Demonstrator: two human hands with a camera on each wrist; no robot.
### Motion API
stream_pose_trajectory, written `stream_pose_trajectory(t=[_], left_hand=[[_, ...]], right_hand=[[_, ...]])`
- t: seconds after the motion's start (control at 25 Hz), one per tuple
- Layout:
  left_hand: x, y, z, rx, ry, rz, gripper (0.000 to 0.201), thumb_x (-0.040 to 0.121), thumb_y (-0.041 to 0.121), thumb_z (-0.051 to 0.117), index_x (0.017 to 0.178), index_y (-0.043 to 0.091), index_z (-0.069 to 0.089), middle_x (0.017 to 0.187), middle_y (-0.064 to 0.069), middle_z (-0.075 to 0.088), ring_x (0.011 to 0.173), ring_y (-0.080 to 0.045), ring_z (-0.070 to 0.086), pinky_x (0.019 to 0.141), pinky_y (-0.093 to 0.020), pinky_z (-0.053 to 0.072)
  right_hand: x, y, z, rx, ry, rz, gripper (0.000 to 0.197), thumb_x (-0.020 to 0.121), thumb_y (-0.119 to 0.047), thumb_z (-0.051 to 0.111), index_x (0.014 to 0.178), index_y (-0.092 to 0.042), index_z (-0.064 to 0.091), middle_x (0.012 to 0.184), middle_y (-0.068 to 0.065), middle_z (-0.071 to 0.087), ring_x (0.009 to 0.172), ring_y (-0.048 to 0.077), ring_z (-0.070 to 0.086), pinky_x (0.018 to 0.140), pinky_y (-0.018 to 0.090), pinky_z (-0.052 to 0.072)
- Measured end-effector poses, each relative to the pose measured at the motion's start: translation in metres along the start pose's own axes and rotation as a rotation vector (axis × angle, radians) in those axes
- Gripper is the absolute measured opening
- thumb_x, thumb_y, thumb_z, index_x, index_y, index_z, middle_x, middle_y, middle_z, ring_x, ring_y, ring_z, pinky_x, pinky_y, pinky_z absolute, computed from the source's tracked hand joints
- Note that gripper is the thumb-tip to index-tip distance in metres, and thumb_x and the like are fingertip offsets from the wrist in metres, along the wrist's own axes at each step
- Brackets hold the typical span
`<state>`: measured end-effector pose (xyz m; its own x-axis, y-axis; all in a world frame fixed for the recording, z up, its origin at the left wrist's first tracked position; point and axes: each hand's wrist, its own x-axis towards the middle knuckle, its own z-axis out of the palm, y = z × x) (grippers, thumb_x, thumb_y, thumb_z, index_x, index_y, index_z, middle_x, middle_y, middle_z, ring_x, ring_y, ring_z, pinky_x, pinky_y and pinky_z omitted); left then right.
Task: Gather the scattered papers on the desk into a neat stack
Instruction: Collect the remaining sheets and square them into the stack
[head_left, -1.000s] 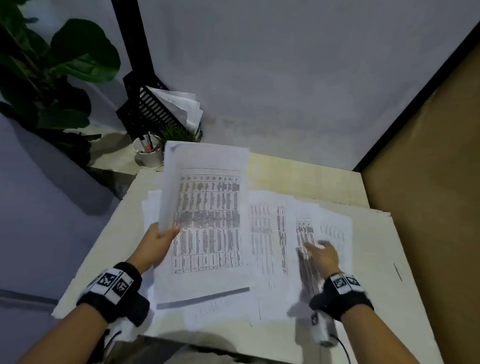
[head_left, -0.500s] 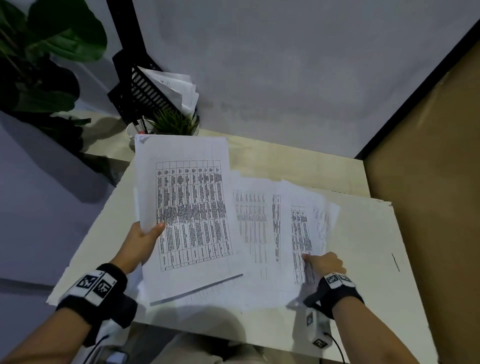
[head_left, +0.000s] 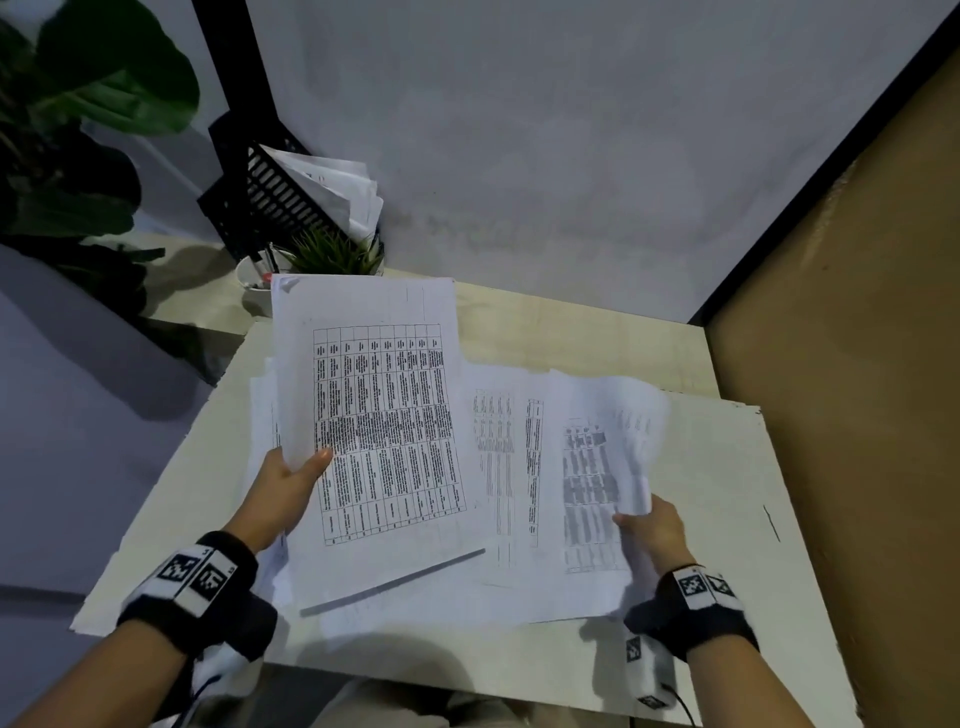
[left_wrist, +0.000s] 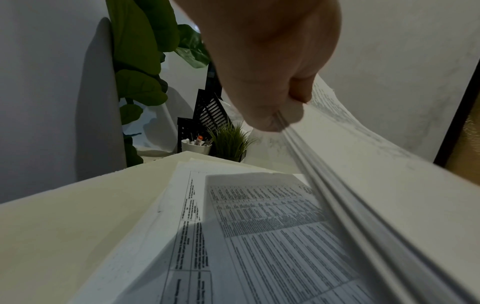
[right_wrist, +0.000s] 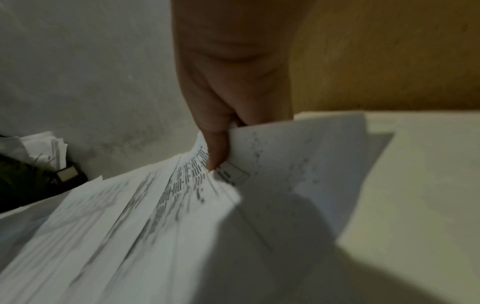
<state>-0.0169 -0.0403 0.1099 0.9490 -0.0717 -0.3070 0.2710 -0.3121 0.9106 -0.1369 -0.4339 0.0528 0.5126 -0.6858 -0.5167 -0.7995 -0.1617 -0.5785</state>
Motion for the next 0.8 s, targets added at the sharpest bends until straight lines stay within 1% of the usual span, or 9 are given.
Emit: stream_pose_trajectory(t=[0.08,0.2,0.32,0.44,0.52,0.56,0.64,0.72,0.8], left_hand=[[0.003,-0.001,0.003,-0.016,-0.025,-0.005,0.041,0.092,0.023,0.049,0.127,0.001,0.048,0.113,-0.022,0.061,0.111,-0.039,0.055,0.093,-0.04,0.042],[0.008,0.001,0.009,-0.039,-0.06,0.007,0.04,0.093,0.023,0.047,0.128,0.004,0.049,0.117,-0.013,0.061,0.109,-0.027,0.056,0.091,-0.034,0.039],[0.013,0.005,0.019,-0.05,-0.095,0.028,0.041,0.093,0.023,0.047,0.13,0.005,0.048,0.121,-0.013,0.06,0.111,-0.026,0.055,0.094,-0.034,0.039],[0.018,0.01,0.028,-0.026,-0.116,0.034,0.042,0.093,0.025,0.047,0.13,0.006,0.047,0.122,-0.012,0.059,0.111,-0.024,0.054,0.094,-0.034,0.039],[0.019,0.015,0.035,0.001,-0.136,0.039,0.043,0.092,0.025,0.048,0.13,0.005,0.047,0.121,-0.012,0.059,0.11,-0.025,0.054,0.093,-0.033,0.038],[0.019,0.017,0.039,0.008,-0.149,0.046,0.042,0.092,0.025,0.048,0.13,0.004,0.047,0.121,-0.013,0.059,0.11,-0.025,0.054,0.093,-0.033,0.038],[0.017,0.025,0.047,0.004,-0.165,0.043,0.042,0.093,0.023,0.048,0.129,0.003,0.046,0.118,-0.013,0.059,0.107,-0.024,0.053,0.093,-0.032,0.037],[0.013,0.035,0.058,-0.048,-0.219,0.037,0.043,0.092,0.023,0.048,0.131,0.005,0.043,0.117,-0.008,0.056,0.109,-0.022,0.051,0.093,-0.031,0.036],[0.009,0.048,0.068,-0.085,-0.289,0.035,0.04,0.092,0.022,0.049,0.13,0.01,0.044,0.114,-0.002,0.056,0.112,-0.02,0.052,0.095,-0.03,0.036]], right_hand=[[-0.007,-0.009,-0.03,-0.019,0.122,-0.046,0.035,0.081,-0.004,0.065,0.112,0.009,0.056,0.106,0.025,0.063,0.091,0.032,0.06,0.079,0.032,0.045],[-0.016,-0.024,-0.075,-0.016,0.267,-0.102,0.032,0.082,-0.006,0.064,0.109,0.01,0.059,0.1,0.027,0.065,0.092,0.037,0.062,0.083,0.039,0.051],[-0.031,-0.039,-0.118,0.003,0.421,-0.152,0.03,0.083,-0.006,0.063,0.108,0.011,0.059,0.102,0.03,0.064,0.096,0.04,0.062,0.076,0.032,0.044],[-0.049,-0.053,-0.156,0.122,0.583,-0.171,0.032,0.083,-0.008,0.064,0.109,0.011,0.058,0.105,0.032,0.063,0.087,0.035,0.061,0.075,0.037,0.046],[-0.061,-0.06,-0.173,0.227,0.637,-0.178,0.036,0.082,-0.009,0.065,0.111,0.01,0.056,0.109,0.031,0.063,0.092,0.037,0.061,0.081,0.042,0.048],[-0.066,-0.063,-0.179,0.3,0.641,-0.186,0.038,0.082,-0.01,0.065,0.113,0.01,0.055,0.112,0.027,0.062,0.096,0.037,0.061,0.085,0.042,0.047],[-0.074,-0.067,-0.179,0.489,0.574,-0.227,0.04,0.082,-0.01,0.065,0.117,0.005,0.054,0.108,0.016,0.061,0.097,0.029,0.058,0.088,0.036,0.043],[-0.082,-0.068,-0.164,0.652,0.421,-0.298,0.042,0.078,-0.01,0.067,0.118,-0.002,0.057,0.11,0.013,0.064,0.094,0.026,0.061,0.089,0.037,0.046],[-0.086,-0.069,-0.131,0.715,0.253,-0.317,0.038,0.081,-0.002,0.062,0.119,0.001,0.056,0.099,0.011,0.067,0.083,0.024,0.062,0.084,0.039,0.049]])
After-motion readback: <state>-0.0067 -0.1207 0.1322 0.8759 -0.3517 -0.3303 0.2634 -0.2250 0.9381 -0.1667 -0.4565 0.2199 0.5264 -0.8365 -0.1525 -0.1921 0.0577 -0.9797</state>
